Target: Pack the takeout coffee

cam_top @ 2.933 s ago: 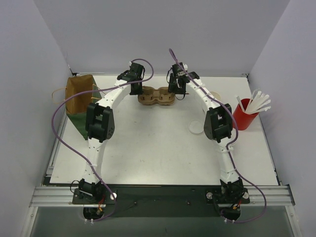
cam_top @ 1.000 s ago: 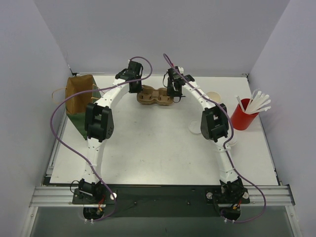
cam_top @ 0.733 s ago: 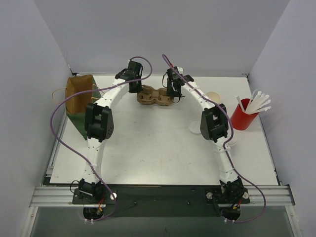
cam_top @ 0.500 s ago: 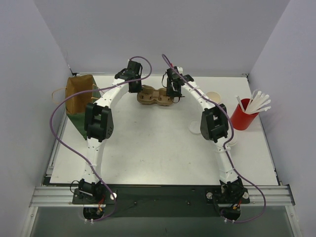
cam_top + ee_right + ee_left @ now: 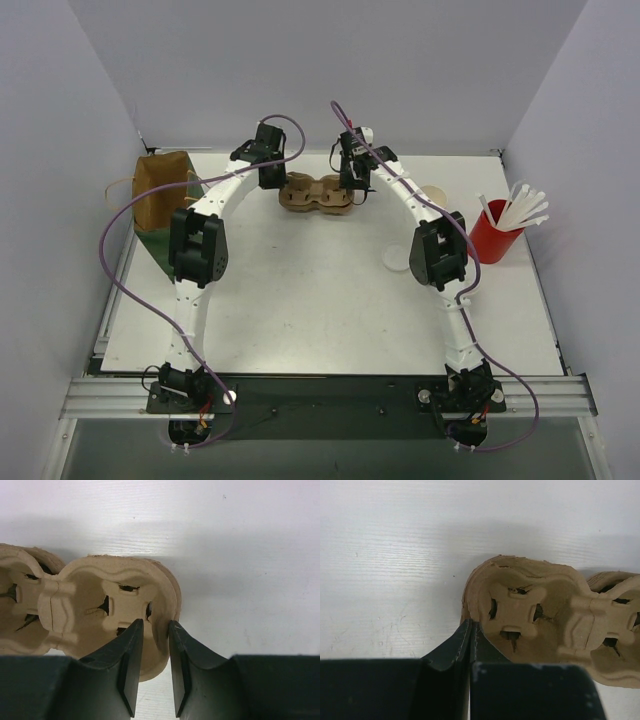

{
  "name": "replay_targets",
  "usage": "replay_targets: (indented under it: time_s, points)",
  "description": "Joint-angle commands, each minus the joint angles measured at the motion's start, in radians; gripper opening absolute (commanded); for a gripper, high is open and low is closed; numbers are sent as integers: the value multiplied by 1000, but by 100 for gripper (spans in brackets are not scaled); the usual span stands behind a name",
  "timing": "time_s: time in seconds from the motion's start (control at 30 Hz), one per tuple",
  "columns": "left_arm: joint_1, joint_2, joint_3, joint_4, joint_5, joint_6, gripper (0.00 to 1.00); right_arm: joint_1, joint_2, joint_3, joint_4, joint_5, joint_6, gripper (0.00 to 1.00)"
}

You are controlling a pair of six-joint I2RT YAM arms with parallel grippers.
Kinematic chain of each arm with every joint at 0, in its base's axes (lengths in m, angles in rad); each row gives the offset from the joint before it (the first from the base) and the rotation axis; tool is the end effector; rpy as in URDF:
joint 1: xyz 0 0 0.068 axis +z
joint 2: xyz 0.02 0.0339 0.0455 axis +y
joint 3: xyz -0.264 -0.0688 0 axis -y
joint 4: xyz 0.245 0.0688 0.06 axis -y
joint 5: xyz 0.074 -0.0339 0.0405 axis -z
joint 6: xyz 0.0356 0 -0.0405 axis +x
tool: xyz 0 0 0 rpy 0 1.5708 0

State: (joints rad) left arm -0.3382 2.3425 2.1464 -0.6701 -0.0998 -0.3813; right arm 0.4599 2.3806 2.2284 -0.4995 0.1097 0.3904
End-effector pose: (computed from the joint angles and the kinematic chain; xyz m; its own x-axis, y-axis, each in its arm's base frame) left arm 0.4983 -0.1715 0.2305 -0.7673 -0.1226 -0.6295 -0.0175 0.9852 -0.1706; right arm 0.4941 0.2404 0.2514 -0.6408 0.1047 -0.7605 -0.1290 0.9619 0.2412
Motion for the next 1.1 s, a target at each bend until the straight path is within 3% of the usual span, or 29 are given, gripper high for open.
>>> replay_targets:
  time_s: [0.0, 0.23, 0.6, 0.8, 1.07]
  points:
    - [1, -78, -11, 55, 26, -8, 0, 16, -69, 0, -19, 16, -1, 20]
    - [1, -113, -11, 49, 34, -10, 0, 16, -103, -18, -24, 27, 5, 13]
    - [-15, -216, -91, 30, 43, -31, 0, 23, -228, -124, -30, 38, 31, 12]
    - [-41, -359, -276, 59, 52, -71, 0, 31, -349, -298, -30, 33, 73, 9]
    - [-125, -589, -682, 162, 43, -128, 0, 62, -582, -662, 4, 33, 159, 8]
